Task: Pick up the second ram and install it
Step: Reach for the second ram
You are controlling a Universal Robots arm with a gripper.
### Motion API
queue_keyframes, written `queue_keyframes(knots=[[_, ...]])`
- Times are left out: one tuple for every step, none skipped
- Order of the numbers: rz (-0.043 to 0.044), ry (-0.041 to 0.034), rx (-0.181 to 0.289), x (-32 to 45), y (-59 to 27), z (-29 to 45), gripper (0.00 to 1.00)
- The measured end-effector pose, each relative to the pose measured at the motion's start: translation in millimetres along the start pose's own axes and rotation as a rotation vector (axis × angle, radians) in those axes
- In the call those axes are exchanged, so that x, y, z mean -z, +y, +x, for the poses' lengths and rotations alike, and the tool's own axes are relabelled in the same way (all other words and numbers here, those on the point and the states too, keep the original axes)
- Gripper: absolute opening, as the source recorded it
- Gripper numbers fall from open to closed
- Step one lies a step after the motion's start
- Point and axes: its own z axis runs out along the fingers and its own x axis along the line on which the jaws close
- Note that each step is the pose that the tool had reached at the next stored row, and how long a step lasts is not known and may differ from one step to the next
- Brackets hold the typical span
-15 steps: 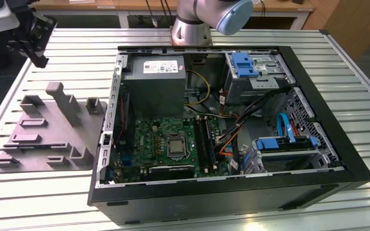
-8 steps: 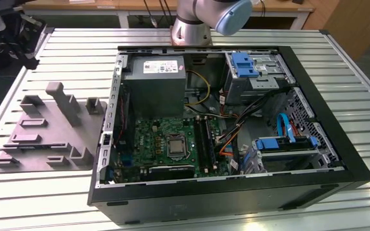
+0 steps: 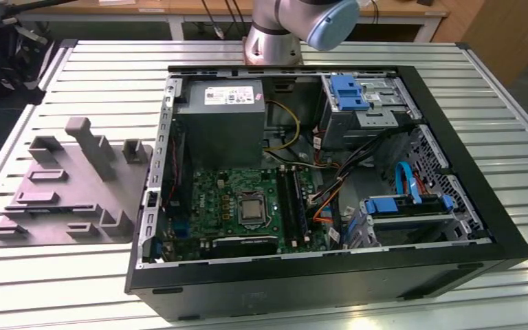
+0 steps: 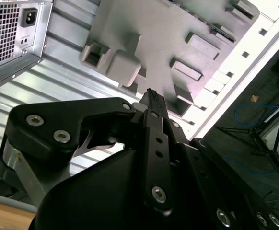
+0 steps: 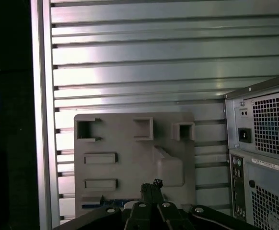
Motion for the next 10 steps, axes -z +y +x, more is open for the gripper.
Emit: queue_keyframes(knots=[[0.0001, 0.0007, 0.000, -0.6, -1.2, 0.9, 0.10], [0.0002, 0.0014, 0.000, -1.4, -2.6, 1.5, 0.10], [0.0003, 0.0023, 0.000, -2.1, -4.1, 2.1, 0.10], [0.0003, 0.0030, 0.000, -2.8, -5.6, 2.7, 0.10], [0.0004, 0.0039, 0.000, -3.5, -7.2, 3.3, 0.10], [0.0005, 0.0050, 0.000, -4.2, -8.8, 3.8, 0.10], [0.0006, 0.0061, 0.000, -5.1, -10.4, 4.2, 0.10], [0.0006, 0.0075, -0.001, -6.1, -12.0, 4.5, 0.10], [0.0008, 0.0094, -0.001, -7.1, -13.6, 4.7, 0.10], [0.0009, 0.0112, -0.001, -8.1, -15.2, 4.9, 0.10]])
